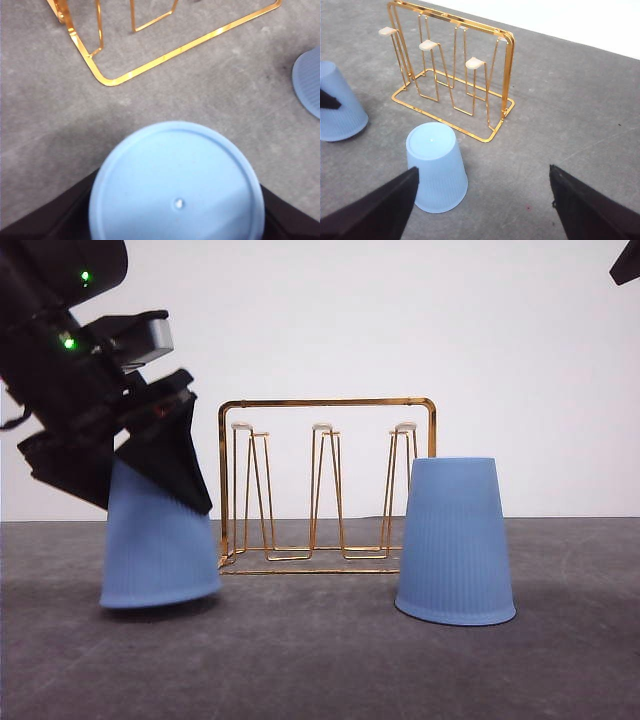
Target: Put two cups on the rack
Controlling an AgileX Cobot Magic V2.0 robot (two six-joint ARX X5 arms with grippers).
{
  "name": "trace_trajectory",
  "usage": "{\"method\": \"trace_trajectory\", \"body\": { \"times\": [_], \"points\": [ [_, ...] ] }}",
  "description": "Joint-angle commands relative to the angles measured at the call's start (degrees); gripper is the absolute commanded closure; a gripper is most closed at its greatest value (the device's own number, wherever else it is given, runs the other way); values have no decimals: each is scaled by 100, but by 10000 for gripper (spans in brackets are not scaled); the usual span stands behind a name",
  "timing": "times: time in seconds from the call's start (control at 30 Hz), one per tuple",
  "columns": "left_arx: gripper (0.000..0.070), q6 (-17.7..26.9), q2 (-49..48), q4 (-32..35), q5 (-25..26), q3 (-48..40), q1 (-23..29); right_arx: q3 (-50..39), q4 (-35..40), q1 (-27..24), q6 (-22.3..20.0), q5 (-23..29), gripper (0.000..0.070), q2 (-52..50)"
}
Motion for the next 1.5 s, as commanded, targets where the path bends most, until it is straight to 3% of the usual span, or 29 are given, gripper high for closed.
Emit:
{"method": "trace_trajectory", "body": {
  "times": [0.0,0.27,0.4,0.63,1.17,1.47],
  "points": [
    [367,2,55,-98,3,366,-31,59,59,17,-35,20,170,15],
    [366,-1,55,-1654,-4,1890,-31,59,59,17,-37,20,170,15],
    [366,-67,55,-1994,-81,2629,-31,59,59,17,-37,20,170,17],
    [365,-179,105,-1312,-555,3056,-31,59,61,17,-37,20,170,15],
    [361,-284,1589,-828,-581,3056,-31,59,59,17,-37,20,170,15],
    [318,-282,2147,-757,-561,3056,-33,59,59,17,-37,20,170,15]
  ]
}}
